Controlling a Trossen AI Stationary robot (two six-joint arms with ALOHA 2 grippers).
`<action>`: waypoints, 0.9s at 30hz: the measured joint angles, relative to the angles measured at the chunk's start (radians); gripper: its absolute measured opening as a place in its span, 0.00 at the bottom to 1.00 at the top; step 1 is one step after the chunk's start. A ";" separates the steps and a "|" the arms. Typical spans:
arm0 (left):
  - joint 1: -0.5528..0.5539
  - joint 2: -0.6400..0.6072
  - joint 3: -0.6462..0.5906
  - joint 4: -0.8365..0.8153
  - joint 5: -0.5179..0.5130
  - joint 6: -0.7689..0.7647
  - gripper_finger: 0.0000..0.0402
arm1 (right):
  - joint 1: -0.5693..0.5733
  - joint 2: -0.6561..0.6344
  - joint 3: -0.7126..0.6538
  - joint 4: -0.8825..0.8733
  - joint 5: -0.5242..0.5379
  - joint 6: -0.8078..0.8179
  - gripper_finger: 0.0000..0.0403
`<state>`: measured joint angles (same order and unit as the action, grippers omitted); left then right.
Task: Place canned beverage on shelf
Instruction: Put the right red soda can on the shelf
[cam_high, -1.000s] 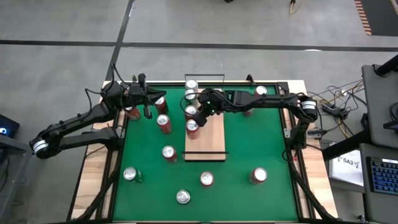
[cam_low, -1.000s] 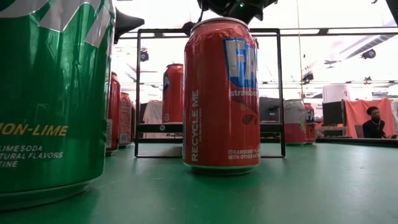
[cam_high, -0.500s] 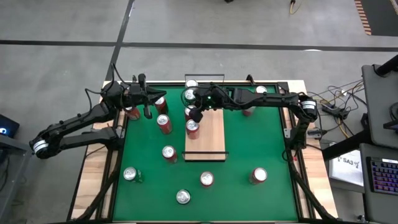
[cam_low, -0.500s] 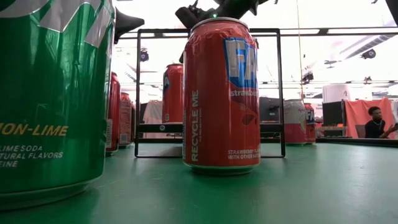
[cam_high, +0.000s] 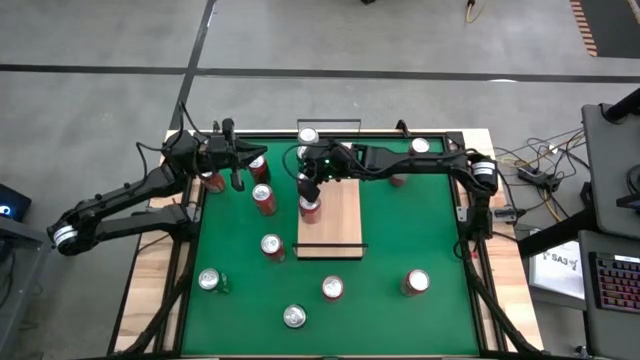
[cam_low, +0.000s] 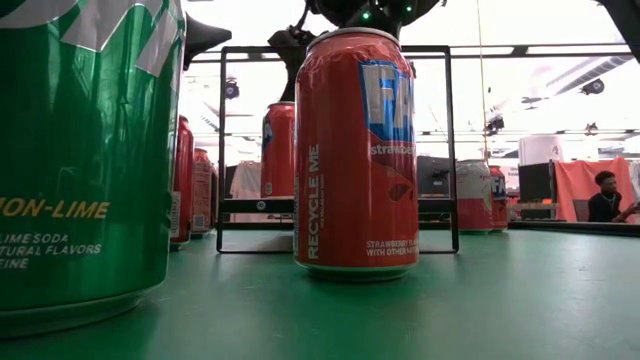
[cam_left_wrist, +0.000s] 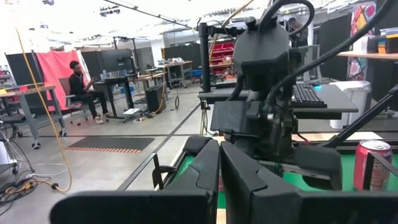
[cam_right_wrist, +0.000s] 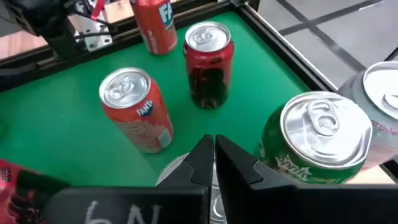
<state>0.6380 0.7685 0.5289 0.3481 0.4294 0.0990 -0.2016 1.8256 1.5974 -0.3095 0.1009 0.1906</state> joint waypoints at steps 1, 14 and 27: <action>0.000 0.000 0.000 0.001 0.000 0.000 0.00 | 0.000 0.001 0.000 -0.005 0.000 -0.001 0.02; 0.000 -0.001 0.000 0.001 0.000 0.000 0.00 | 0.000 0.004 0.000 -0.031 0.005 -0.011 0.02; 0.000 -0.001 0.000 0.002 0.000 0.000 0.00 | 0.001 -0.004 0.000 -0.014 -0.022 -0.032 0.02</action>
<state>0.6384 0.7677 0.5289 0.3498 0.4291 0.0994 -0.2008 1.8217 1.5970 -0.3235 0.0788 0.1583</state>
